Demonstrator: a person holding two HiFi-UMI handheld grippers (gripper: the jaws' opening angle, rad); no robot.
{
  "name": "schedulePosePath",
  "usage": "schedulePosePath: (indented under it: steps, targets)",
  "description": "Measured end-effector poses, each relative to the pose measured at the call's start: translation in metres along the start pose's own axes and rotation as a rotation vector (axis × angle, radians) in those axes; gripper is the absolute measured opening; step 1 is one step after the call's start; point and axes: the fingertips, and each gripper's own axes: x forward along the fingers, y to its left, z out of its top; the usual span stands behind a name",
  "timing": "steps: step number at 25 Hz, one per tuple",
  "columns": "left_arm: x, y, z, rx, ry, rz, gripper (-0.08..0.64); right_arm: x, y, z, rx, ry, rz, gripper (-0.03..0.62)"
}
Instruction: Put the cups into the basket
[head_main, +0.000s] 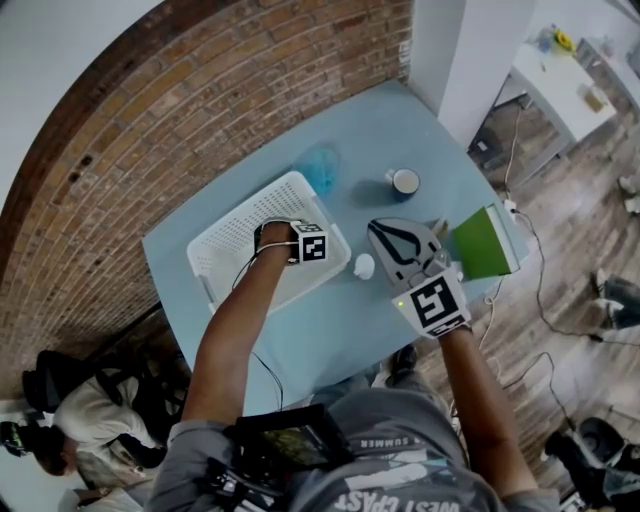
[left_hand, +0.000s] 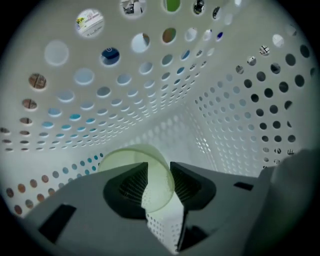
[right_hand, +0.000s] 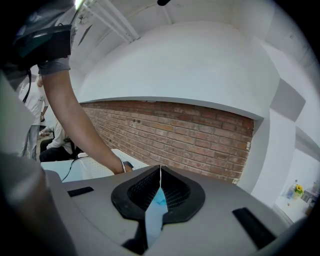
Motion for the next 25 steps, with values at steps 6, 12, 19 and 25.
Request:
schedulePosePath:
  steps: [6, 12, 19, 25]
  targets:
    - [-0.032, -0.003, 0.002, 0.001, -0.035, 0.045, 0.164, 0.002, 0.006, 0.008, -0.008, -0.024, 0.029, 0.012]
    - [-0.085, 0.003, -0.007, -0.095, -0.15, 0.146, 0.17, 0.002, 0.011, 0.027, -0.014, -0.078, 0.05, 0.012]
    - [-0.248, 0.007, -0.014, -0.476, -0.644, 0.444, 0.169, -0.027, 0.009, 0.065, 0.012, -0.186, 0.101, 0.011]
    - [-0.474, -0.073, -0.029, -0.619, -1.362, 0.915, 0.0, -0.072, 0.024, 0.126, 0.101, -0.361, 0.213, 0.011]
